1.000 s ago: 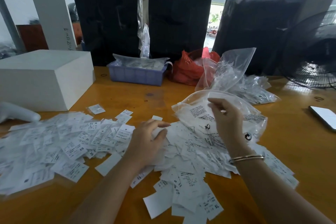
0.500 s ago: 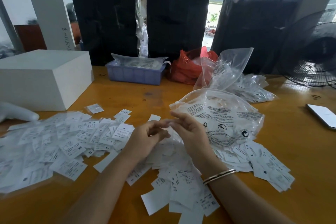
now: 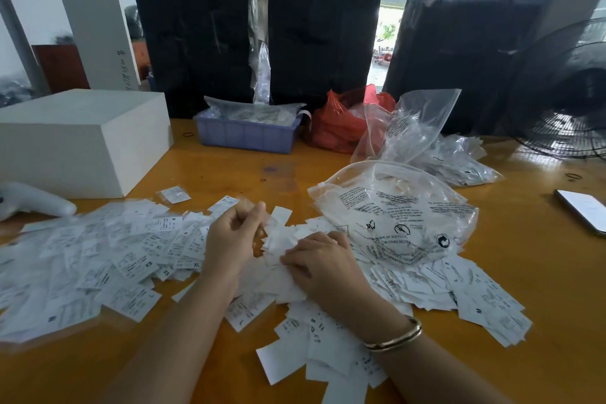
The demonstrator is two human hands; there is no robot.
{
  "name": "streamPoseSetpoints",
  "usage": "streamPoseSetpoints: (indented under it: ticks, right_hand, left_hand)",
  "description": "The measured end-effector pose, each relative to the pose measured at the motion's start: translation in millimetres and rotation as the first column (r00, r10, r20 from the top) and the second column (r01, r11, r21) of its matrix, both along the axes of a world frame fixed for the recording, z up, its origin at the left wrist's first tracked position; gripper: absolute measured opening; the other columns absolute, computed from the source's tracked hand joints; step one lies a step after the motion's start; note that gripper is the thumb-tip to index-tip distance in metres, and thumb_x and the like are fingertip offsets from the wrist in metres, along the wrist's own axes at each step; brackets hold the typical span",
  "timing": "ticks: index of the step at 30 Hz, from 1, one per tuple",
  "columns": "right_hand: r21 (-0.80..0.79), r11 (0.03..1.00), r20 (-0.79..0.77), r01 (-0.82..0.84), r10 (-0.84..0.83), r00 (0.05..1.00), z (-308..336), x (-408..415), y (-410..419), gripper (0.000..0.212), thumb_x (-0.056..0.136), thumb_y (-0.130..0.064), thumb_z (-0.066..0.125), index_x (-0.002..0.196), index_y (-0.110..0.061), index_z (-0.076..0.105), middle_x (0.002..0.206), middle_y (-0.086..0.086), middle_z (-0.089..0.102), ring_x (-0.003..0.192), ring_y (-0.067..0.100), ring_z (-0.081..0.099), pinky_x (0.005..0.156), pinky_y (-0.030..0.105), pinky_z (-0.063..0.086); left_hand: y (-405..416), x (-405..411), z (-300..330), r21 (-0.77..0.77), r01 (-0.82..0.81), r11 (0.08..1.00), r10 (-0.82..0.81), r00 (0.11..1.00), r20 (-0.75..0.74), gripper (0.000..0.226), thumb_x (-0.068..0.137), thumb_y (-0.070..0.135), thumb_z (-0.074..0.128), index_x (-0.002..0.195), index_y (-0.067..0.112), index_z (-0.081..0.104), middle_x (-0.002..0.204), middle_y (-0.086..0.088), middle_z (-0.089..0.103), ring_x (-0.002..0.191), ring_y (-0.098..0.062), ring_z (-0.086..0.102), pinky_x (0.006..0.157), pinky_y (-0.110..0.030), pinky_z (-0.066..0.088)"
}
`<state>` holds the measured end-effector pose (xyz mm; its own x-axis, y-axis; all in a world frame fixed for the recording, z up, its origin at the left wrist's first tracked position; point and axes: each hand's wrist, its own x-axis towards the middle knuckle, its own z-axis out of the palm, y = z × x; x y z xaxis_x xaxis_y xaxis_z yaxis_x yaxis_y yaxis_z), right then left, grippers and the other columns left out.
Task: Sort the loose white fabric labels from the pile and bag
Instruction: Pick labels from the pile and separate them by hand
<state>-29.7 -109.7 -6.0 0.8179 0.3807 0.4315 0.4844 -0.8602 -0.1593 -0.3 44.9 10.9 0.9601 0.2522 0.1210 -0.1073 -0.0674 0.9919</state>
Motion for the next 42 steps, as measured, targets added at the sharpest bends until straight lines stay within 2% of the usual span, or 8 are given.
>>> streamPoseSetpoints:
  ticks: [5, 9, 13, 21, 24, 27, 33, 42]
  right_hand:
    - [0.424, 0.905, -0.119, 0.035, 0.018, 0.993, 5.9, -3.2, -5.9, 0.017, 0.090, -0.025, 0.061, 0.101, -0.029, 0.073, 0.110, -0.013, 0.066, 0.101, -0.002, 0.050, 0.094, 0.022, 0.030]
    - [0.850, 0.489, -0.275, 0.194, 0.100, 0.956, 16.7, -9.0, -12.7, 0.019, 0.090, -0.015, 0.061, 0.089, -0.031, 0.073, 0.070, -0.006, 0.067, 0.056, 0.001, 0.052, 0.053, 0.015, 0.041]
    - [0.922, 0.210, -0.364, 0.325, 0.188, 0.912, 22.0, -12.1, -15.3, 0.010, 0.090, -0.010, 0.061, 0.095, -0.013, 0.069, 0.054, 0.003, 0.062, 0.046, 0.010, 0.058, 0.044, 0.017, 0.044]
    - [0.940, 0.088, -0.342, 0.331, 0.302, 0.890, 19.1, -9.4, -13.3, 0.004, 0.087, -0.010, 0.065, 0.086, -0.010, 0.061, 0.070, 0.003, 0.070, 0.057, 0.017, 0.066, 0.048, 0.019, 0.048]
    - [0.947, 0.050, -0.316, 0.317, 0.308, 0.897, 18.7, -8.6, -15.5, 0.003, 0.087, -0.009, 0.064, 0.086, -0.010, 0.061, 0.068, 0.004, 0.068, 0.055, 0.016, 0.064, 0.049, 0.019, 0.048]
    - [0.956, -0.028, -0.272, 0.293, 0.298, 0.915, 19.1, -7.3, -18.1, 0.007, 0.088, -0.005, 0.062, 0.084, -0.011, 0.063, 0.065, 0.002, 0.065, 0.054, 0.013, 0.060, 0.051, 0.019, 0.048]
    - [0.963, -0.157, -0.175, 0.220, 0.255, 0.951, 20.2, -5.4, -25.4, 0.022, 0.086, -0.001, 0.062, 0.068, -0.014, 0.062, 0.060, -0.001, 0.056, 0.058, 0.008, 0.051, 0.061, 0.020, 0.044]
    - [0.991, 0.131, -0.059, 0.021, 0.293, 0.954, 28.1, -7.6, -33.2, 0.025, 0.087, -0.001, 0.061, 0.082, -0.023, 0.072, 0.073, -0.002, 0.066, 0.064, 0.009, 0.056, 0.059, 0.017, 0.047]
  left_hand:
    - [3.3, 1.1, 2.1, -0.227, 0.074, 0.971, -0.089, 0.995, -0.054, 0.006, 0.089, 0.018, 0.065, 0.093, 0.014, 0.065, 0.079, -0.001, 0.073, 0.066, -0.009, 0.066, 0.059, -0.023, 0.050]
    - [2.2, -1.0, 6.7, -0.456, 0.137, 0.879, -0.185, 0.981, -0.063, 0.020, 0.083, 0.004, 0.067, 0.100, 0.014, 0.064, 0.075, 0.001, 0.074, 0.064, -0.006, 0.069, 0.052, -0.018, 0.052]
    - [-1.3, -4.5, 9.5, -0.597, 0.191, 0.779, -0.263, 0.964, -0.036, 0.032, 0.067, 0.010, 0.072, 0.099, 0.013, 0.068, 0.081, -0.005, 0.074, 0.069, -0.010, 0.070, 0.054, -0.020, 0.053]
    - [-9.9, -8.4, 9.4, -0.628, 0.294, 0.721, -0.379, 0.926, -0.002, 0.013, 0.068, 0.016, 0.069, 0.079, 0.015, 0.075, 0.077, -0.001, 0.072, 0.070, -0.009, 0.068, 0.057, -0.020, 0.054]
    - [-13.5, -9.3, 7.4, -0.518, 0.260, 0.815, -0.329, 0.944, -0.042, 0.013, 0.080, 0.027, 0.066, 0.082, 0.015, 0.071, 0.075, 0.000, 0.072, 0.073, -0.011, 0.068, 0.065, -0.025, 0.053]
    - [-17.7, -10.9, 3.6, -0.242, 0.270, 0.932, -0.288, 0.956, -0.045, 0.022, 0.093, 0.033, 0.056, 0.084, 0.022, 0.074, 0.082, 0.005, 0.074, 0.081, -0.011, 0.069, 0.071, -0.023, 0.051]
    - [-18.5, -11.4, -0.2, 0.188, 0.264, 0.946, -0.282, 0.956, 0.080, 0.009, 0.083, 0.028, 0.069, 0.076, 0.022, 0.070, 0.074, 0.005, 0.071, 0.068, -0.004, 0.064, 0.060, -0.015, 0.051]
    - [-20.3, -11.2, -3.4, 0.478, 0.279, 0.833, -0.390, 0.909, 0.148, 0.014, 0.075, 0.032, 0.076, 0.068, 0.028, 0.064, 0.073, 0.022, 0.065, 0.069, 0.004, 0.059, 0.059, -0.006, 0.044]
